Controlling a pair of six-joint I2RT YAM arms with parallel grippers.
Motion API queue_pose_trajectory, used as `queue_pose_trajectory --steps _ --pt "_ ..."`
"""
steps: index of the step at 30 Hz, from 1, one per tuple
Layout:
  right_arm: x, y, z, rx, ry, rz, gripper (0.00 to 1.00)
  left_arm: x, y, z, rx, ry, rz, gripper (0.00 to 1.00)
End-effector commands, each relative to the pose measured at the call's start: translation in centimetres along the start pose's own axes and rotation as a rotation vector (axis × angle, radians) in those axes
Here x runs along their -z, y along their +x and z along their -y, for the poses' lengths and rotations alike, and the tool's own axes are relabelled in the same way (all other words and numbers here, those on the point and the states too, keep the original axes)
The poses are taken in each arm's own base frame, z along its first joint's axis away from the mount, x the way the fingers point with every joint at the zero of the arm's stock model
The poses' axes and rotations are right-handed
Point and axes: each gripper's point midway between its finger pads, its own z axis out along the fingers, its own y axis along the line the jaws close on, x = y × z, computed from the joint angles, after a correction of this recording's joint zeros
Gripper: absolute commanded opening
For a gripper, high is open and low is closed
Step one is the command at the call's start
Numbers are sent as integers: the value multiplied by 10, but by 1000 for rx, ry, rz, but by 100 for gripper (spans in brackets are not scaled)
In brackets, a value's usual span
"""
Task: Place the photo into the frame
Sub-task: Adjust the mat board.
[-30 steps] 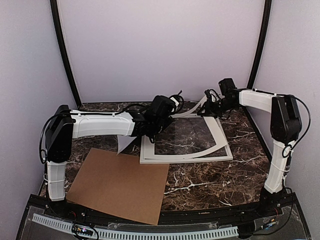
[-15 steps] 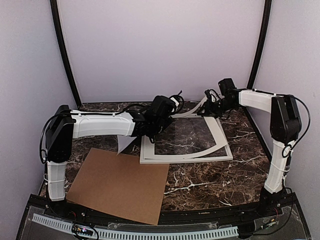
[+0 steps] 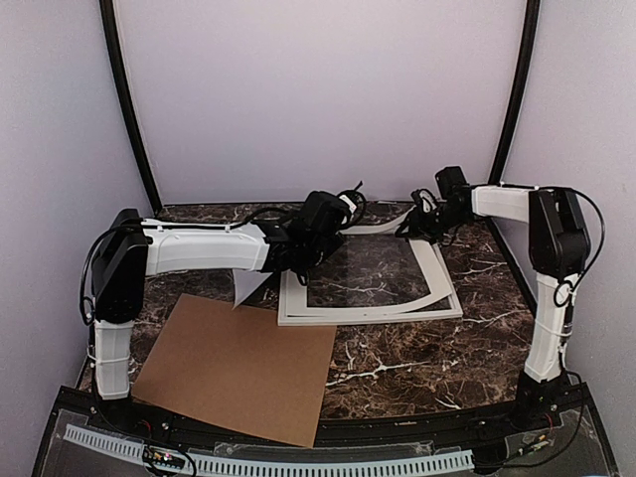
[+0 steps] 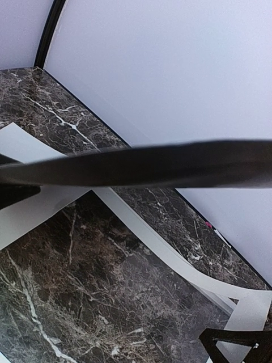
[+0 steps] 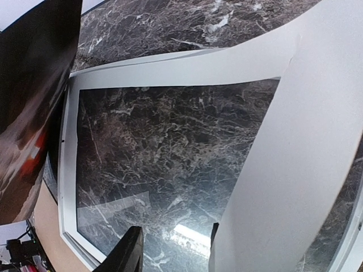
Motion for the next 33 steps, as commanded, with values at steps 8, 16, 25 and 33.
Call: queue_pose_trajectory --steps 8,16,25,33 --pt "-6 -23 30 -70 -12 58 54 4 -18 -13 37 -17 40 0" --pt "7 -36 66 -97 169 117 59 5 -17 -14 33 -18 39 0" --pt "14 -40 70 -80 214 127 61 5 -15 -13 23 -15 36 0" --pt "25 -36 67 -71 232 134 61 5 -21 -15 40 -20 57 0"
